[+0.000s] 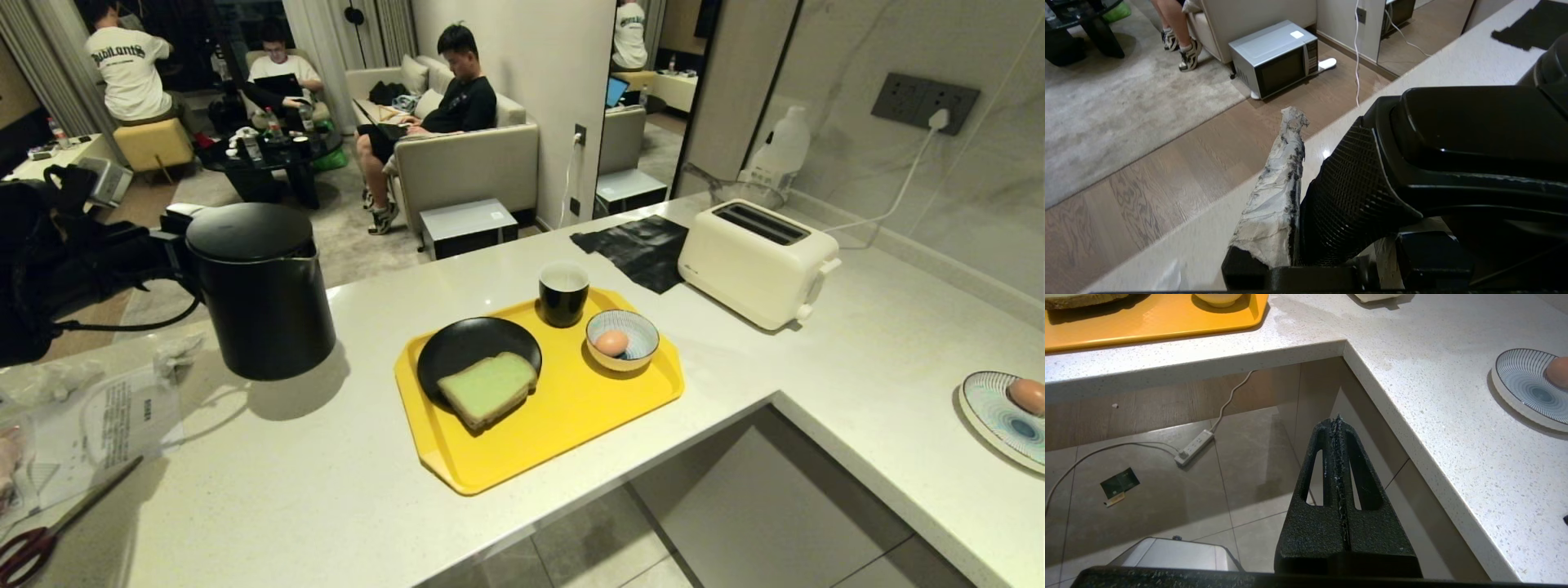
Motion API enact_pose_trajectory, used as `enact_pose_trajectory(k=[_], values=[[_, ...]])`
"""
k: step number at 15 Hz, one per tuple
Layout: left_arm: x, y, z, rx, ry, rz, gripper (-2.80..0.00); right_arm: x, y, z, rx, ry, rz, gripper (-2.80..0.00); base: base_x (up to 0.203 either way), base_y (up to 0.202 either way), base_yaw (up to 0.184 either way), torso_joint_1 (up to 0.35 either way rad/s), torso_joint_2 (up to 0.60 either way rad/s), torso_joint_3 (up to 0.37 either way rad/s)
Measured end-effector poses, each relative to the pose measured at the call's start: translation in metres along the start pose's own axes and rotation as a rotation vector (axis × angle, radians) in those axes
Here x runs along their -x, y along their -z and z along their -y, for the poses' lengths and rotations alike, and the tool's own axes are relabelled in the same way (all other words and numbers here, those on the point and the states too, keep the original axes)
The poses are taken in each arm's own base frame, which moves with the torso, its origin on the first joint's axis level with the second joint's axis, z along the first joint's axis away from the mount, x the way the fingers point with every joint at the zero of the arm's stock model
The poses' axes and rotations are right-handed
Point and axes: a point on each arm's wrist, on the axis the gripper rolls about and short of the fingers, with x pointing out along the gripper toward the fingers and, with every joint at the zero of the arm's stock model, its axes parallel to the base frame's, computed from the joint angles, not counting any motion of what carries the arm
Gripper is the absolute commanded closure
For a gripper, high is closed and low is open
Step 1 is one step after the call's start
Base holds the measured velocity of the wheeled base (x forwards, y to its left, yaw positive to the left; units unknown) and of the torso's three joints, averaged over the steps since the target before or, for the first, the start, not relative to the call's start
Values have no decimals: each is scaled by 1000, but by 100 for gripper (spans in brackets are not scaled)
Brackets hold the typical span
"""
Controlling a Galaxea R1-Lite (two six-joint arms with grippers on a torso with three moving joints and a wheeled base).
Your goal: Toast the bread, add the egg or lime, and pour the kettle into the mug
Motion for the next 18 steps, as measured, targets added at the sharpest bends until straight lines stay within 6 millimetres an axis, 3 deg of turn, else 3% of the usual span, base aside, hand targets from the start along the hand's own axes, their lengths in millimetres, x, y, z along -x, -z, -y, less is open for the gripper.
enact_pose_trajectory(k=[3,18], values=[[-18,-9,0,5,5,2,0,0,0,0,1,0,0,0,0,0,0,0,0,0],[-29,-61,15,37,98,-3,0,0,0,0,0,0,0,0,0,0,0,0,0,0]])
